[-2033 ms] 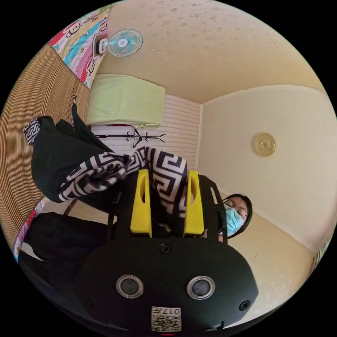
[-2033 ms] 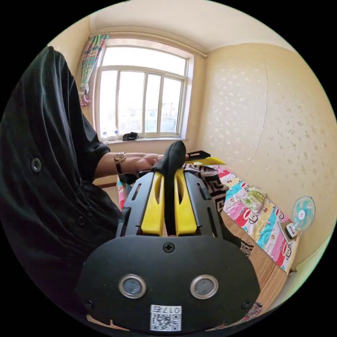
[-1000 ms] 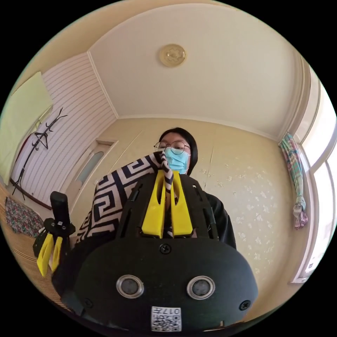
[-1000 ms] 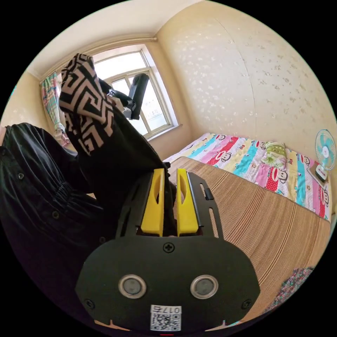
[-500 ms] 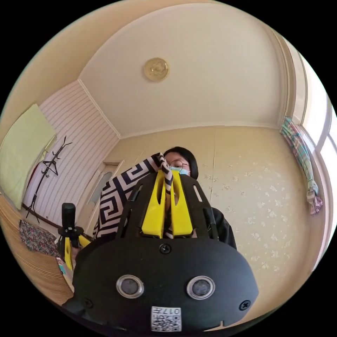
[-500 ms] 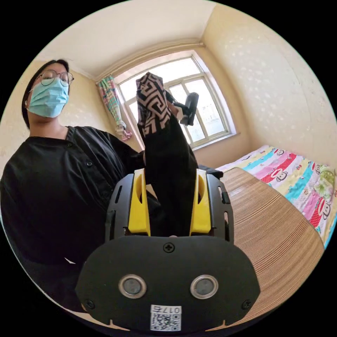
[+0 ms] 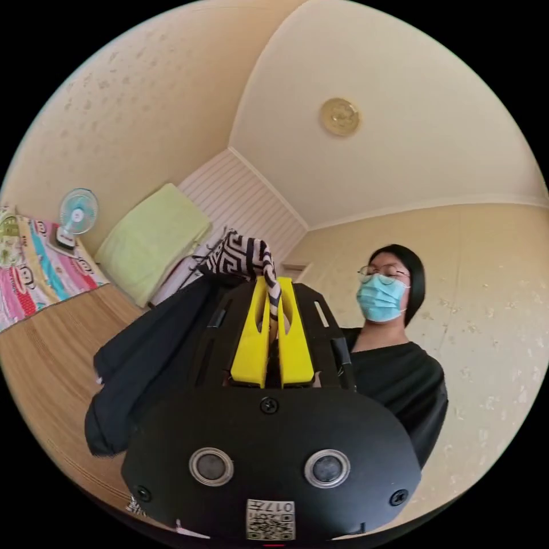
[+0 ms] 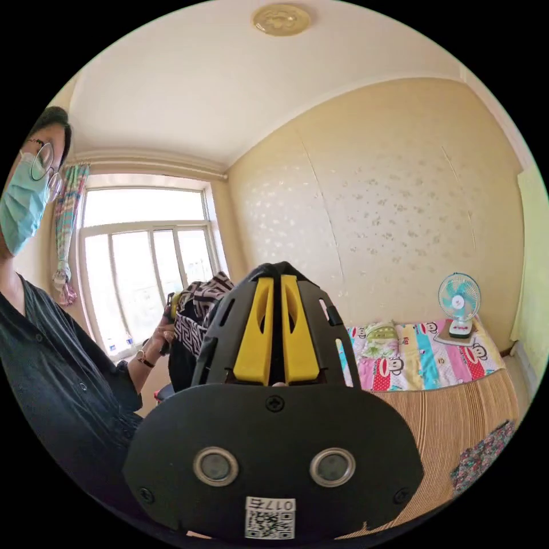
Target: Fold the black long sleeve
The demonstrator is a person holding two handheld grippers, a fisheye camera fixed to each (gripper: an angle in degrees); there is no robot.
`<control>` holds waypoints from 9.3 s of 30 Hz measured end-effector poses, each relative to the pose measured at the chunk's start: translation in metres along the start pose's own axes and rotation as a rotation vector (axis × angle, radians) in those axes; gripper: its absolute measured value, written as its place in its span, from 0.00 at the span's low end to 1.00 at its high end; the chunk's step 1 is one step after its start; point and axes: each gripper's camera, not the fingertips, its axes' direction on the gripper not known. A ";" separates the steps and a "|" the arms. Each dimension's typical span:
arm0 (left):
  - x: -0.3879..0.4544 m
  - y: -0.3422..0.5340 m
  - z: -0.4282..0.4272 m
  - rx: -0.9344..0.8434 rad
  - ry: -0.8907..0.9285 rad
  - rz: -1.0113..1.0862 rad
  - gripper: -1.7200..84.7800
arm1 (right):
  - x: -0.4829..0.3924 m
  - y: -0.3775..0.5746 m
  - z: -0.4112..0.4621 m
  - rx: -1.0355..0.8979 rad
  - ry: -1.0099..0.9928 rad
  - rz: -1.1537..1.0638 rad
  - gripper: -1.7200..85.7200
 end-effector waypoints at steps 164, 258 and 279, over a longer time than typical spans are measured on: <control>0.299 0.408 -0.116 0.339 -1.409 -0.618 0.18 | 0.370 0.378 0.292 -0.949 0.587 0.281 0.05; 0.161 0.344 -0.075 0.140 -1.561 -0.239 0.07 | 0.523 0.342 0.236 -0.589 0.500 0.422 0.05; 0.177 0.340 -0.159 0.231 -1.377 -0.284 0.01 | 0.521 0.200 0.493 -0.801 0.585 0.003 0.05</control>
